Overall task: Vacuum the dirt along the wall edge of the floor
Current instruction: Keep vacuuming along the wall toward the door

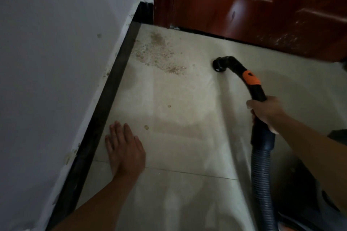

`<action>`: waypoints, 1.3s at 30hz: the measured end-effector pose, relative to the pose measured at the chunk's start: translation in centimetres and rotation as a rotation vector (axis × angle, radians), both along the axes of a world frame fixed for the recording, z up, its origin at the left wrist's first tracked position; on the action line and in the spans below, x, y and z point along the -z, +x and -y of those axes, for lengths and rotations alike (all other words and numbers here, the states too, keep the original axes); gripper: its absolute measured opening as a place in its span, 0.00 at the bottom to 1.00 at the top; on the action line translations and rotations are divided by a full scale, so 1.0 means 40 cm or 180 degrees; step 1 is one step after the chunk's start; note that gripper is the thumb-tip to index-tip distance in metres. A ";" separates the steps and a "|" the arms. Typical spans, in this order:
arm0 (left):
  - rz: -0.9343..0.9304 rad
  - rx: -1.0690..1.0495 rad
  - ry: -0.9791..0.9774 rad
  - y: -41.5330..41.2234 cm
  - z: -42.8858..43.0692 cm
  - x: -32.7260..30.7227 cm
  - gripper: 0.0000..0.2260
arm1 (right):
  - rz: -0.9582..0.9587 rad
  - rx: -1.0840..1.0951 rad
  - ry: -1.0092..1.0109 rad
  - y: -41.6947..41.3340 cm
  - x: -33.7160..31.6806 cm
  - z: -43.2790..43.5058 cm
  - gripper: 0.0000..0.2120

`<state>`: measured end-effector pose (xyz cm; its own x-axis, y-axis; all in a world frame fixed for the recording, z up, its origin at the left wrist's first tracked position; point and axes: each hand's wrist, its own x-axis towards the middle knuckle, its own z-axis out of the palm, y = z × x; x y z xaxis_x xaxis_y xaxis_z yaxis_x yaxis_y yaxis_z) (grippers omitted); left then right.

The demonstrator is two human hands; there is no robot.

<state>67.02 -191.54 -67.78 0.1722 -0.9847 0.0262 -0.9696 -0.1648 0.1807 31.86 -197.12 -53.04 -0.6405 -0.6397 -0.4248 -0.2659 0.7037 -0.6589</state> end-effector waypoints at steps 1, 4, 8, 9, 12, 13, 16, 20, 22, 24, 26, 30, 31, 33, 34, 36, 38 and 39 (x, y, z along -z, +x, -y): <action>-0.0012 -0.0001 0.0024 -0.001 -0.001 -0.003 0.26 | 0.0058 -0.0111 0.0019 0.013 -0.005 -0.012 0.04; -0.0034 0.0191 0.0100 0.001 0.021 -0.009 0.26 | 0.0010 -0.0509 -0.0001 0.059 0.008 -0.075 0.05; -0.0182 0.0318 0.0038 -0.013 0.152 -0.004 0.25 | -0.0028 -0.0840 -0.0052 0.098 0.053 -0.133 0.05; -0.0269 0.0258 0.0005 -0.021 0.184 -0.004 0.25 | -0.0033 -0.0832 -0.0081 0.097 0.064 -0.128 0.05; -0.0206 0.0148 -0.0090 -0.039 0.226 0.010 0.23 | -0.0203 -0.0660 -0.0207 0.077 0.091 -0.066 0.05; -0.0141 0.0139 -0.0122 -0.040 0.229 0.015 0.23 | -0.0268 -0.0599 -0.0247 0.069 0.096 -0.034 0.05; -0.0093 0.0146 -0.0185 -0.033 0.225 0.014 0.24 | -0.0320 -0.0594 -0.0291 0.062 0.090 0.042 0.06; -0.0108 0.0111 -0.0154 -0.038 0.230 0.007 0.25 | -0.0518 -0.0934 -0.0162 0.097 0.077 0.029 0.06; -0.0134 0.0122 -0.0140 -0.040 0.227 0.005 0.25 | -0.0603 -0.1220 -0.0005 0.126 0.078 -0.016 0.07; -0.0124 0.0114 -0.0105 -0.039 0.226 0.001 0.25 | -0.0528 -0.1336 0.0085 0.145 0.077 -0.043 0.07; -0.0111 0.0096 -0.0076 -0.039 0.226 -0.003 0.25 | -0.0538 -0.1251 0.0048 0.144 0.079 -0.027 0.07; -0.0109 0.0091 -0.0059 -0.039 0.225 -0.002 0.25 | -0.0784 -0.1102 -0.0116 0.139 0.074 0.087 0.07; -0.0108 0.0089 -0.0053 -0.040 0.226 -0.002 0.26 | -0.0790 -0.1111 -0.0136 0.143 0.070 0.116 0.06; -0.0106 0.0081 -0.0032 -0.041 0.226 -0.002 0.26 | -0.0664 -0.1168 -0.0155 0.163 0.060 0.153 0.06; -0.0102 0.0079 -0.0017 -0.040 0.226 -0.002 0.26 | -0.0615 -0.1226 -0.0142 0.175 0.057 0.157 0.07; -0.0109 0.0078 -0.0002 -0.039 0.227 -0.001 0.26 | -0.0643 -0.1395 -0.0052 0.194 0.057 0.135 0.06; -0.0128 0.0066 0.0009 -0.039 0.228 -0.001 0.26 | -0.0655 -0.1576 0.0055 0.205 0.062 0.090 0.07; -0.0125 0.0054 0.0024 -0.039 0.228 -0.001 0.26 | -0.0643 -0.1625 0.0089 0.207 0.064 0.072 0.07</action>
